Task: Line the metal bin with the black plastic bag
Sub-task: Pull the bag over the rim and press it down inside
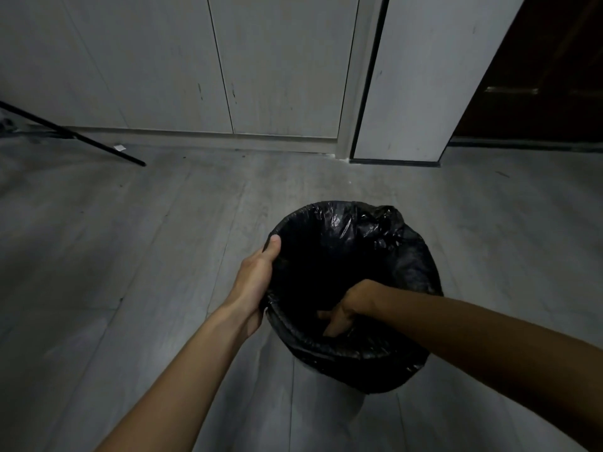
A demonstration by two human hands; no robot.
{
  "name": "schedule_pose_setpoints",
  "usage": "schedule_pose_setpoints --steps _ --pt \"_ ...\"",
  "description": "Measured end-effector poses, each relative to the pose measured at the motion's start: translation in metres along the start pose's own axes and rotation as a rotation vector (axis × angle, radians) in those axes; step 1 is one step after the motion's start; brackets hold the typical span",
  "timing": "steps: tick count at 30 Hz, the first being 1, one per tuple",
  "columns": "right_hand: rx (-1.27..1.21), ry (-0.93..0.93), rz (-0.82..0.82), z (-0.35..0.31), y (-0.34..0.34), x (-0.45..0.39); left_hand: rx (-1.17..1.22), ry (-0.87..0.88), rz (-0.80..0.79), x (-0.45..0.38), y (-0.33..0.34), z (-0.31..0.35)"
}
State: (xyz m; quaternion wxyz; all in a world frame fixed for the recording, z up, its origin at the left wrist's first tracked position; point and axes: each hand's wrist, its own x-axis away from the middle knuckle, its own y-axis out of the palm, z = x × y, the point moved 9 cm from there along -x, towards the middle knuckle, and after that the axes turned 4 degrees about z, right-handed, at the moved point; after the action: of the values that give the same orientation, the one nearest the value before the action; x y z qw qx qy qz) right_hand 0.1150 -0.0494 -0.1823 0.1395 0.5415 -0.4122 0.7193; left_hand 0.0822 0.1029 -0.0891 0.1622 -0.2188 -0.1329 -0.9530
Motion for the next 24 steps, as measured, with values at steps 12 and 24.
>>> schedule_pose_setpoints --steps 12,24 --pt "-0.067 -0.118 0.163 -0.017 -0.024 0.012 0.028 -0.046 0.078 0.009 -0.001 0.001" --pt "-0.908 0.173 1.372 0.152 -0.068 0.208 -0.285 0.233 0.301 0.022 -0.012 0.028"
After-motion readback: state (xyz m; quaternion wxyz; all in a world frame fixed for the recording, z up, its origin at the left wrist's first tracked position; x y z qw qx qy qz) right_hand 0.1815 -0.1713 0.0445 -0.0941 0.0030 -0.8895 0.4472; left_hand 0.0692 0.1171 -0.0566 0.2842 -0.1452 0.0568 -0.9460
